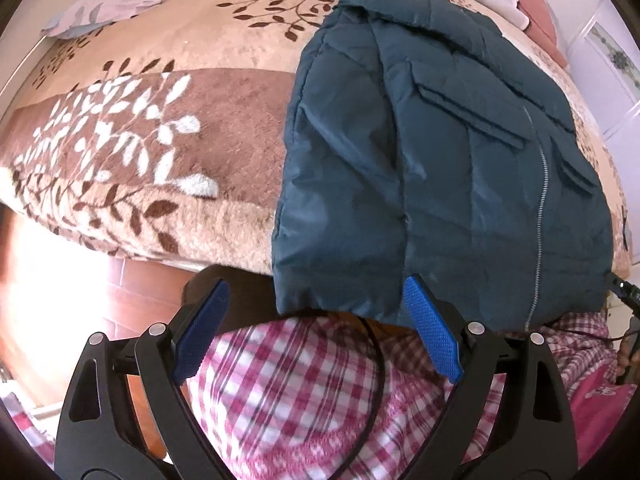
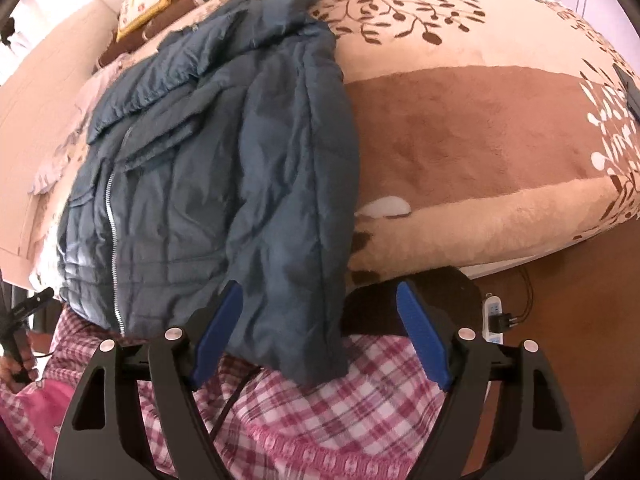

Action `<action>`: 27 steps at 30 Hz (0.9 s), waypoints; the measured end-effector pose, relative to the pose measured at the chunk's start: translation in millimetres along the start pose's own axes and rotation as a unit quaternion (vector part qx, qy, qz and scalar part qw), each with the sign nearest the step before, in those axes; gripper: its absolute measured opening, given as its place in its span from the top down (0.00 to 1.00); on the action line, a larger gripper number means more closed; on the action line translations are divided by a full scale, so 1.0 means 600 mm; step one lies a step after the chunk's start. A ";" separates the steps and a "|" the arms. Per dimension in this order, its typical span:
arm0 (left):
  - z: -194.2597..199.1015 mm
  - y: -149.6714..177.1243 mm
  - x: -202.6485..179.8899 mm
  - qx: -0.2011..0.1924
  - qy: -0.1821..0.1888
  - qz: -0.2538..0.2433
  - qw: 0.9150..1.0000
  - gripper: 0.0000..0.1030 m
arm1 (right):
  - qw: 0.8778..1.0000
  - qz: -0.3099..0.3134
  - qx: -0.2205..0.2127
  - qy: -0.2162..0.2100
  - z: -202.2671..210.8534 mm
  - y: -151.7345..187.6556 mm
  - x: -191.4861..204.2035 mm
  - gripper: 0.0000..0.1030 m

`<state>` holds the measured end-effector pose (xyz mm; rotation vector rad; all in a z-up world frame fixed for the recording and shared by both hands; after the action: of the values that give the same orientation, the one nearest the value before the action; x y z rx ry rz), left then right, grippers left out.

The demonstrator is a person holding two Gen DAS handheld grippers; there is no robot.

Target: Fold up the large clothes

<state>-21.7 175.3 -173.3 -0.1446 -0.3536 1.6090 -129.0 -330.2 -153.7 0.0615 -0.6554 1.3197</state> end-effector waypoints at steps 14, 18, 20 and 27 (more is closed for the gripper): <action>-0.080 -0.016 -0.011 0.042 0.027 0.017 0.999 0.15 | 0.999 0.006 0.053 -0.011 -0.073 -0.002 -0.015 0.23; -0.084 -0.015 -0.018 0.042 0.038 0.012 0.998 0.24 | 0.998 -0.008 0.055 -0.021 -0.082 0.002 -0.024 0.22; -0.087 -0.018 -0.028 0.039 0.042 0.008 0.998 0.31 | 0.998 -0.015 0.057 -0.026 -0.085 0.004 -0.026 0.21; -0.076 -0.018 -0.076 0.010 0.039 -0.025 0.999 0.58 | 0.995 -0.040 0.062 -0.060 -0.088 0.013 -0.039 0.20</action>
<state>6.0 136.8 -218.6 -0.1813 -0.2775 1.5524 -116.6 -327.1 -210.6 0.2675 -0.6640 1.2849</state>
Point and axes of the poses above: each gripper's, at about its wrist camera, not at the fingertips, and z roughly against the way its jaws point, x to its left, y to its underside, the point moved 9 cm from there along -z, roughly the way its jaws point, and after that the axes turned 14 degrees about -y, right-handed, at the moved point
